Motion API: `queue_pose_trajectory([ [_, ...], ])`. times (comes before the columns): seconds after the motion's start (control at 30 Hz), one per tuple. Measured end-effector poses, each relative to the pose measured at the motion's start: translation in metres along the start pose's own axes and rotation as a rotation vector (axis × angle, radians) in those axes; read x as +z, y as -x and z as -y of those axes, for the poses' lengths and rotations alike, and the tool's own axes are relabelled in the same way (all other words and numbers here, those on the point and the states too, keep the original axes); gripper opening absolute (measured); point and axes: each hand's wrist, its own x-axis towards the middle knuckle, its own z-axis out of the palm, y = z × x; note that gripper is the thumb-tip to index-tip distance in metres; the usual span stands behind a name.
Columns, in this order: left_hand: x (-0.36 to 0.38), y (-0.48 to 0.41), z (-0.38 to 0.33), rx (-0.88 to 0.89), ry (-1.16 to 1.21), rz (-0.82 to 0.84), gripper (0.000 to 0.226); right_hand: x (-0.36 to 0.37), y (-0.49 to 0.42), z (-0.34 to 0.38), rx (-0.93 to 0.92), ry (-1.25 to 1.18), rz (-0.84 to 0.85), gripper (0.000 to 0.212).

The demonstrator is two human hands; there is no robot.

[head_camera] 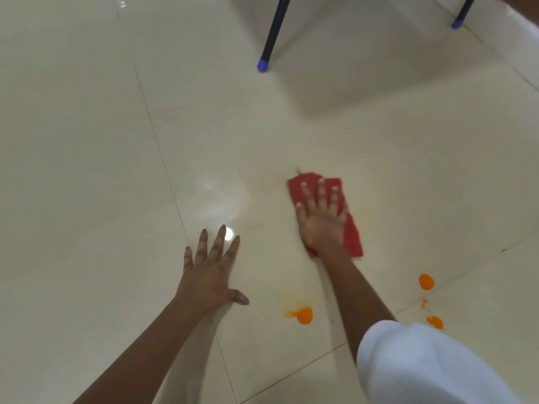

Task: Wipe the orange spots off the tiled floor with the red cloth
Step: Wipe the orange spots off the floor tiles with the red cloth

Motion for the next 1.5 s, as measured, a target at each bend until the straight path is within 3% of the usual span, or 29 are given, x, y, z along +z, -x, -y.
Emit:
queue_pose_trajectory([
  [0.2,-0.003,0.0,0.002,-0.015,0.02,-0.031,0.126,0.004,0.073,-0.062,0.179,-0.049,0.0,0.054],
  [0.37,-0.006,0.004,-0.005,0.04,-0.044,-0.073,0.121,0.017,0.142,-0.052,0.15,-0.108,0.038,0.055],
  [0.53,0.028,0.039,0.008,0.149,-0.058,-0.075,0.132,0.039,0.189,-0.011,0.167,-0.12,0.008,0.064],
  [0.7,0.028,0.041,0.012,0.137,-0.007,-0.08,0.144,0.05,0.169,0.047,-0.11,-0.045,-0.055,0.055],
  [0.83,0.037,0.065,0.022,0.137,-0.052,-0.06,0.143,0.064,0.253,0.013,-0.309,0.017,-0.008,0.052],
  [0.97,0.03,0.061,0.012,0.116,-0.041,-0.055,0.135,0.049,0.211,-0.043,-0.087,0.031,-0.081,0.052],
  [1.07,0.029,0.06,0.005,0.102,-0.028,-0.052,0.13,0.039,0.142,-0.019,0.079,-0.046,-0.051,0.052],
  [1.17,0.041,0.075,0.016,0.151,-0.003,-0.053,0.135,0.058,0.178,0.029,-0.161,-0.001,-0.06,0.051],
  [1.27,0.057,0.094,0.032,0.183,-0.007,-0.062,0.138,0.072,0.271,0.009,-0.378,0.069,0.004,0.047],
  [1.4,0.054,0.09,0.033,0.164,0.011,-0.078,0.135,0.053,0.233,-0.055,-0.162,0.057,-0.086,0.051],
  [1.5,0.056,0.088,0.03,0.185,0.01,-0.062,0.135,0.046,0.164,-0.024,0.079,-0.028,-0.079,0.055],
])
